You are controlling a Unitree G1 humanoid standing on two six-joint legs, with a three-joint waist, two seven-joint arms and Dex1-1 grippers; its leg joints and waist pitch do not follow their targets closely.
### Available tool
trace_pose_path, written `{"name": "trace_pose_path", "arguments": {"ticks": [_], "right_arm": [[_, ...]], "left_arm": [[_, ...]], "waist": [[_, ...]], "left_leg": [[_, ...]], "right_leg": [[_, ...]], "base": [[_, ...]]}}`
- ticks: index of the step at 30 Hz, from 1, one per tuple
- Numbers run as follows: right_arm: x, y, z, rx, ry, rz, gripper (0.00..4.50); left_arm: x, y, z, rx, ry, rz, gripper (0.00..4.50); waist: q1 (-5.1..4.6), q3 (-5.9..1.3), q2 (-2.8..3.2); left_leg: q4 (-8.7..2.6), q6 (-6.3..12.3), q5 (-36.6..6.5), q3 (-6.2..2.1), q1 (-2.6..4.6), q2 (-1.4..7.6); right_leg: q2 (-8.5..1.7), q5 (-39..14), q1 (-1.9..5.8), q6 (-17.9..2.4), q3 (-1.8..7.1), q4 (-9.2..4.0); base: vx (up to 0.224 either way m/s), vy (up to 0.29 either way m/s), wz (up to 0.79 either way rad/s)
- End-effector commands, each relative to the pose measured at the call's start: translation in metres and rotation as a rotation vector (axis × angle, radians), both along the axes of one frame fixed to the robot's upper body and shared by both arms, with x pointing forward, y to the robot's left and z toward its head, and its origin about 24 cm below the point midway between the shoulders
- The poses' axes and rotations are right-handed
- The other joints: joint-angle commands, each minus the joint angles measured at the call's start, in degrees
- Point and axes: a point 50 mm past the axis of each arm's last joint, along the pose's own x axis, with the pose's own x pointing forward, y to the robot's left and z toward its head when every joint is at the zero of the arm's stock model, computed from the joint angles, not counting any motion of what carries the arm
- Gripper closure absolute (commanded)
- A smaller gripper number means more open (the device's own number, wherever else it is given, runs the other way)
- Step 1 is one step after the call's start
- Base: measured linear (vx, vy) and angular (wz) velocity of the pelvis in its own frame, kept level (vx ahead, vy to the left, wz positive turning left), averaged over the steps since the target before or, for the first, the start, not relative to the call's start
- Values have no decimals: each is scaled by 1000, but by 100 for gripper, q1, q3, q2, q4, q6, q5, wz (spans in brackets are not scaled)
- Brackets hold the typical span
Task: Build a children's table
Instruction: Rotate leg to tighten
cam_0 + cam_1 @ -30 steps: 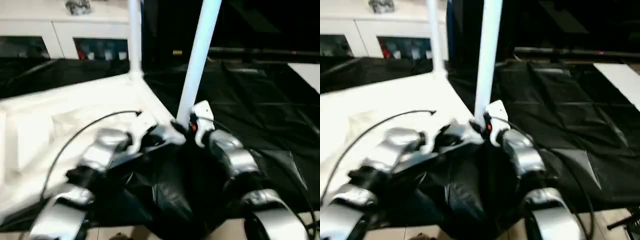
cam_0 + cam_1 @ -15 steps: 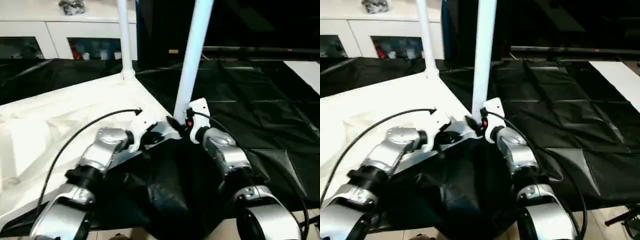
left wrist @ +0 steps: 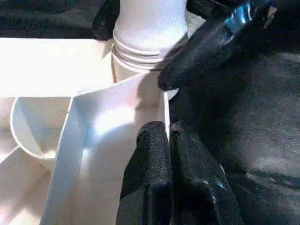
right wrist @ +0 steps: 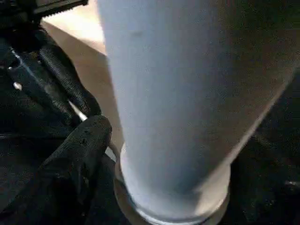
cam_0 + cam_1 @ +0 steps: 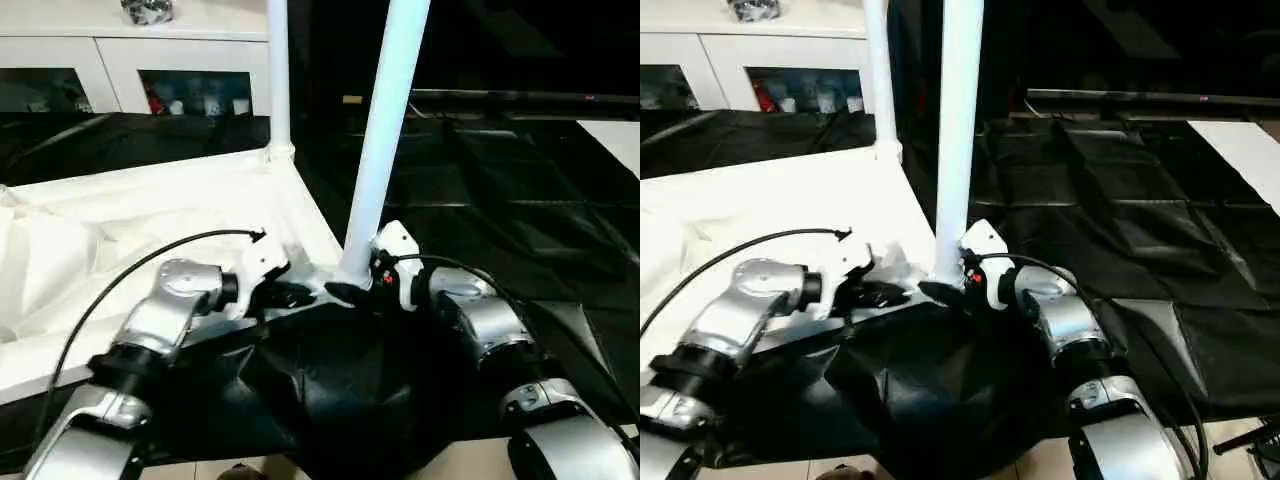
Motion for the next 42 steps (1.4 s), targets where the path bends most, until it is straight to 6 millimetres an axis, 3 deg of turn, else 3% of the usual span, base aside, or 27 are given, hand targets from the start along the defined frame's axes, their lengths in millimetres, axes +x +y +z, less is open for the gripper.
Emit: {"name": "trace_pose_path", "arguments": {"ticks": [1, 11, 12, 21, 26, 27, 28, 29, 30, 33, 35, 36, 37, 42], "right_arm": [[-2, 2, -1, -9, 7, 29, 89], [-7, 4, 3, 51, 5, 99, 166], [-7, 4, 3, 49, 9, 103, 172], [-8, 6, -3, 49, 27, 66, 178], [3, 25, -15, 52, 40, -242, 178], [6, 32, -18, 59, 54, -317, 178], [7, 36, -18, 58, 55, -359, 179], [7, 36, -18, 58, 55, -359, 179], [8, 38, -18, 55, 51, -373, 179], [8, 64, -16, 47, 33, -403, 179], [6, 70, -15, 36, 17, -379, 179], [5, 74, -14, 52, 19, -352, 179], [4, 76, -14, 62, 22, -343, 124], [6, 66, -10, 103, 18, -309, 89]], "left_arm": [[-2, -9, 5, -43, -24, -62, 450], [-5, 0, 6, -33, -8, -68, 450], [-5, 1, 6, -32, -3, -69, 450], [-4, -2, 3, -28, -4, -34, 450], [14, -30, -2, -30, -52, 162, 450], [19, -39, -2, -33, -66, 212, 450], [20, -45, -2, -36, -67, 229, 450], [20, -45, -2, -36, -67, 229, 450], [21, -48, -2, -38, -63, 230, 450], [22, -70, -4, -28, -70, 244, 450], [22, -73, -4, -26, -71, 243, 450], [21, -73, -4, -28, -70, 236, 450], [22, -73, -4, -29, -70, 236, 450], [20, -60, -1, -40, -78, 181, 450]], "waist": [[15, -314, 17], [46, -322, -12], [55, -319, 5], [46, -319, 10], [-6, -301, -4], [-34, -291, 6], [-30, -297, -3], [-32, -300, -9], [-24, -304, 24], [-47, -314, 24], [-28, -318, 52], [-36, -317, 35], [-32, -321, 35], [-31, -310, 41]], "left_leg": [[-369, 125, -1108, -168, 169, 384], [-351, 200, -965, -162, 150, 385], [-358, 202, -979, -167, 156, 389], [-364, 145, -1028, -170, 167, 387], [-387, 16, -1190, -178, 184, 375], [-408, -128, -1316, -189, 222, 370], [-410, -159, -1367, -199, 221, 367], [-409, -168, -1372, -198, 215, 371], [-407, -138, -1334, -208, 197, 369], [-396, -33, -1182, -193, 182, 353], [-392, -19, -1182, -200, 183, 353], [-395, -9, -1219, -198, 169, 349], [-394, 12, -1215, -202, 165, 352], [-410, 19, -1352, -210, 172, 362]], "right_leg": [[-534, -341, 170, -1319, 270, -435], [-532, -194, 183, -1328, 261, -409], [-534, -254, 175, -1321, 257, -414], [-534, -338, 165, -1327, 261, -420], [-555, -647, 146, -1287, 285, -465], [-554, -901, 117, -1271, 292, -493], [-564, -1012, 133, -1246, 283, -501], [-573, -1032, 143, -1218, 290, -504], [-581, -961, 153, -1172, 292, -503], [-556, -582, 149, -1167, 292, -487], [-561, -569, 156, -1155, 286, -486], [-554, -587, 162, -1134, 282, -490], [-563, -567, 172, -1124, 286, -489], [-567, -748, 159, -1107, 287, -510]], "base": [[0, 0, 0], [0, 0, 0], [0, 0, 0], [0, 0, 0], [0, 0, 0], [0, 0, 0], [0, 0, 0], [0, 0, 0], [0, 0, 0], [0, 0, 0], [0, 0, 0], [0, 0, 0], [0, 0, 0], [0, 0, 0]]}}
